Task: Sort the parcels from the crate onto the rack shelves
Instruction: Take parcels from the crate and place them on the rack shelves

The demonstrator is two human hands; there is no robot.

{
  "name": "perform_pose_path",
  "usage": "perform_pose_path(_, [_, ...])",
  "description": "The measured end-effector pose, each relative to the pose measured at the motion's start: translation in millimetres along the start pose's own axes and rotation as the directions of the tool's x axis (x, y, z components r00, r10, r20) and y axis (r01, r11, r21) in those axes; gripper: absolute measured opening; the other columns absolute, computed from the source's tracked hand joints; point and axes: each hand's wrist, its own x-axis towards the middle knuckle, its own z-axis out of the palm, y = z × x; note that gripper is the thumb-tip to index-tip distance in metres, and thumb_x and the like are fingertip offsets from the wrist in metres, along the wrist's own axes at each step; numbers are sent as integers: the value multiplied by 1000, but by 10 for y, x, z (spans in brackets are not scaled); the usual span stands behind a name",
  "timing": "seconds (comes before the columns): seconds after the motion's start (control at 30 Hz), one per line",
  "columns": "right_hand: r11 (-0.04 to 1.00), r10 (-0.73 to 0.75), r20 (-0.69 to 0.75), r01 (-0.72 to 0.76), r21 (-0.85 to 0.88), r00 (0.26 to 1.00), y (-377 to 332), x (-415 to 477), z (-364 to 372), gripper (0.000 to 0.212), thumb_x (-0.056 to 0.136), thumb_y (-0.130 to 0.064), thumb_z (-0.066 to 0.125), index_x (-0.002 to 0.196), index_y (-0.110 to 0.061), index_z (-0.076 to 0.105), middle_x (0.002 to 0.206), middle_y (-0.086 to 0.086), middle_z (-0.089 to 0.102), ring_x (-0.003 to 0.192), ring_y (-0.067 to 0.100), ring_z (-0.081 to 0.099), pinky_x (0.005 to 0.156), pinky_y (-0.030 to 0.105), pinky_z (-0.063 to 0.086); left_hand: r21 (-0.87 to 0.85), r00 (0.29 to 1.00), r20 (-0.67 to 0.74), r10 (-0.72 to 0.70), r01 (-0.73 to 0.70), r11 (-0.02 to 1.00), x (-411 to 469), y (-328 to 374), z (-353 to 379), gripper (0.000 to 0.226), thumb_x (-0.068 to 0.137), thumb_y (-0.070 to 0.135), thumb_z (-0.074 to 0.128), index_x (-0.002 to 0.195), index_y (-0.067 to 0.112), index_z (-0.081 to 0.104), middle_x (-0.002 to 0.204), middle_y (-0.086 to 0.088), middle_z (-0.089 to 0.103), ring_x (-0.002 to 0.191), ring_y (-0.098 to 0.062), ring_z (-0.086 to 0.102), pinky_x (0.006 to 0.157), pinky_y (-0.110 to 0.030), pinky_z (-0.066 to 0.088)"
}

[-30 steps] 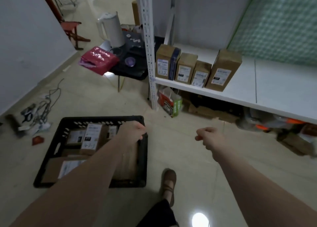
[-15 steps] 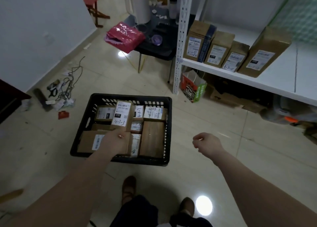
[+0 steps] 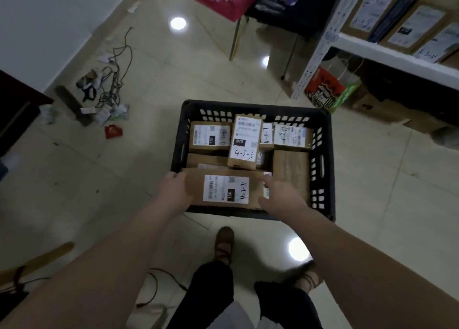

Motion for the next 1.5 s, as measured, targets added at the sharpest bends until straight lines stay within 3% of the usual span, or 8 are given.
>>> perform_pose_path(0.17, [999,39,22,-38,-35,999,-280,229,392,72,87,-19,61,150,-27,27,146,5,36,127,28,45,99,38,47,26,995,86,50,-52,998,337,-472,111,88,77,23,72,149,24,22,152,-12,21,133,-29,34,108,-40,36])
perform_pose_path(0.4, [910,305,4,-293,293,952,-123,382,652,77,85,-18,66,150,-18,26,133,11,50,117,30,54,93,40,50,-297,982,173,-74,124,947,583,-538,329,86,78,18,72,147,25,20,130,-11,47,110,-26,53,86,-34,48])
perform_pose_path(0.6, [624,413,145,-396,674,899,-15,543,768,60,87,-9,66,139,-19,37,120,5,54,105,24,52,70,25,48,-503,948,241,-208,305,809,680,-473,400,66,89,11,56,147,18,24,131,-10,48,101,-20,45,83,-34,43])
perform_pose_path(0.8, [289,513,233,-421,860,827,192,472,701,25,92,-31,64,112,-16,58,121,8,62,114,29,57,105,47,44,-600,923,264,-278,383,702,691,-419,381,62,89,21,57,145,15,31,135,-10,42,113,-28,49,84,-35,44])
perform_pose_path(0.93, [242,505,177,-336,910,845,320,277,576,42,83,-51,68,114,-23,61,126,2,58,122,25,51,109,50,38,-711,922,264,-282,384,589,589,-373,293,59,82,31,59,137,19,41,132,-8,46,111,-29,52,94,-46,48])
perform_pose_path(1.2, [31,253,148,-160,987,956,449,-190,198,82,72,-53,75,134,-6,50,129,14,63,122,33,57,94,51,51,-831,963,221,-155,270,486,121,58,-202,39,94,23,54,132,24,45,110,1,55,101,-21,51,87,-40,43])
perform_pose_path(1.33, [36,231,113,-125,991,966,382,-407,-29,109,49,-48,90,132,4,42,128,18,63,114,32,63,91,50,54,-877,993,106,-57,120,465,-65,364,-600,40,95,20,54,134,23,46,96,7,59,80,-5,52,66,-28,40])
perform_pose_path(1.5, [-115,271,40,-9,993,962,224,-589,-188,98,50,-44,87,135,-16,47,117,13,70,102,30,69,70,40,58,-960,998,-53,44,-63,274,-209,697,-896,77,89,20,63,150,28,18,128,6,48,96,-7,51,99,-36,41])
